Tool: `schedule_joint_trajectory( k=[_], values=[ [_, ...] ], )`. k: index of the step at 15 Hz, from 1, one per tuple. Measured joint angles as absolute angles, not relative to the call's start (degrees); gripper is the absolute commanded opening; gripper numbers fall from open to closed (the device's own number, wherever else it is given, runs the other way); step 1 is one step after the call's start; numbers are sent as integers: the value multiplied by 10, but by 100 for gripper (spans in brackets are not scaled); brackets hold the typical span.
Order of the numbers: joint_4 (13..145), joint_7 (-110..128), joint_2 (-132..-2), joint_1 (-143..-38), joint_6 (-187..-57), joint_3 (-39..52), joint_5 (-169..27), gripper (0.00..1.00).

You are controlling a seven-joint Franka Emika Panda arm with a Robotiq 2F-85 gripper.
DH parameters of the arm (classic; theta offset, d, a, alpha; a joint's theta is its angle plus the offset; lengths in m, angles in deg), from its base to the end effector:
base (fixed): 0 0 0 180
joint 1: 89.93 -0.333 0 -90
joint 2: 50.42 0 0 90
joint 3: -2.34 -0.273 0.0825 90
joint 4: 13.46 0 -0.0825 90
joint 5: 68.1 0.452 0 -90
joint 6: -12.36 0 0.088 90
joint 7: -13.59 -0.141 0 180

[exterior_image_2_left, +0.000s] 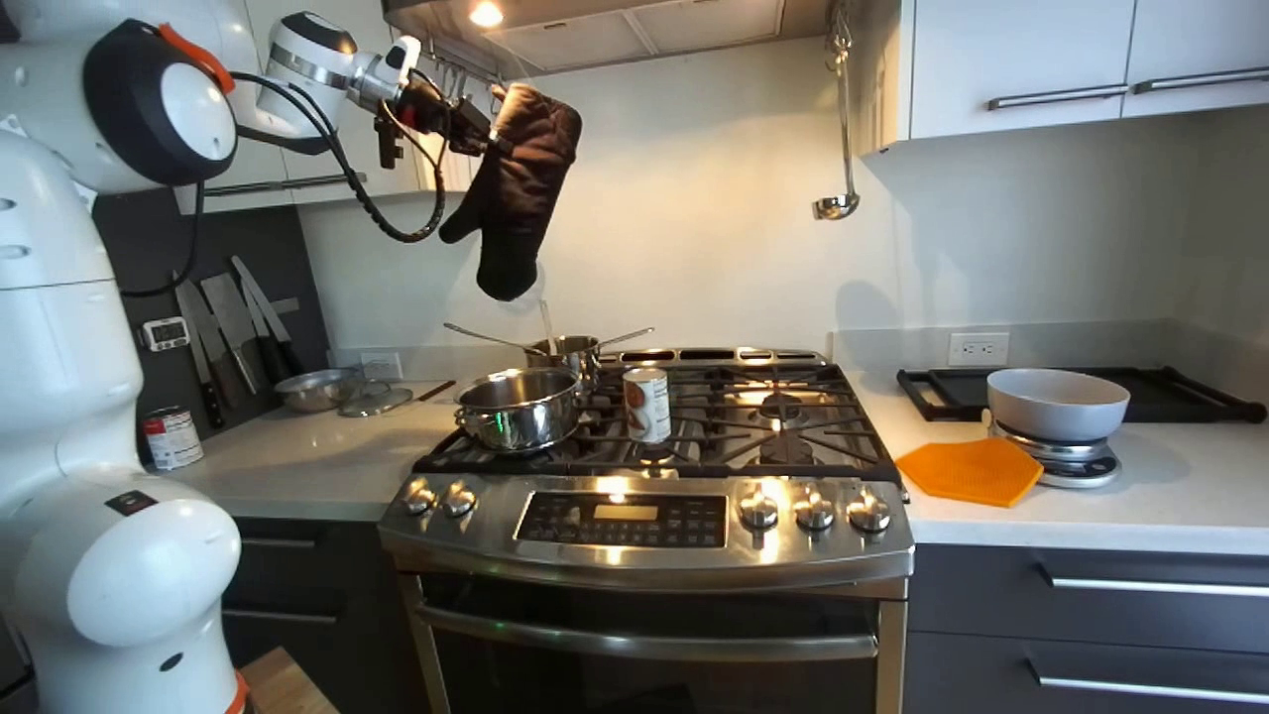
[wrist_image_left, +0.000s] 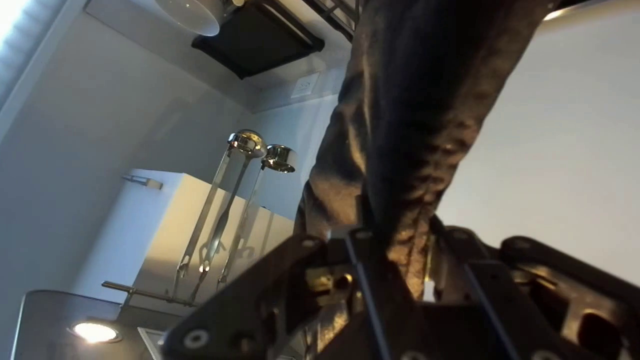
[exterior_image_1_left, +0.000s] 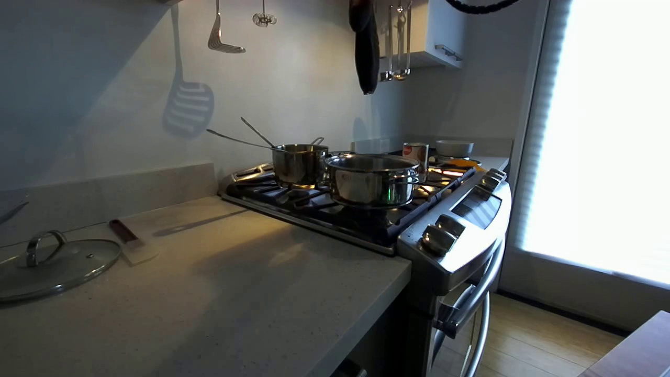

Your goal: Hang the black oven mitts on the hook above

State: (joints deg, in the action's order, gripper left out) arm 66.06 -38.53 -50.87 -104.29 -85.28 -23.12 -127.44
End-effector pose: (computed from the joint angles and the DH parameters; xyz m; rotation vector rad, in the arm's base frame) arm 0.5559 0.3183 0.7196 2.3270 -0.2802 1.2211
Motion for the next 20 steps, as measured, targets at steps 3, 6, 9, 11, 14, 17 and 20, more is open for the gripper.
schedule_joint_trajectory(
  k=[3, 6, 9, 11, 14, 17, 20],
  values=[
    [615, -386, -542, -1087, -816, -232, -1291, 21],
    [612, -386, -547, -1094, -814, -232, -1291, 21],
    [612, -386, -547, -1088, -814, -230, -1291, 21],
    [612, -386, -547, -1088, -814, -230, -1291, 21],
    [612, -386, -547, -1088, -814, -231, -1291, 21],
    [612, -386, -547, -1088, -814, -231, -1291, 21],
    [612, -386, -547, -1088, -814, -231, -1291, 21]
  ],
)
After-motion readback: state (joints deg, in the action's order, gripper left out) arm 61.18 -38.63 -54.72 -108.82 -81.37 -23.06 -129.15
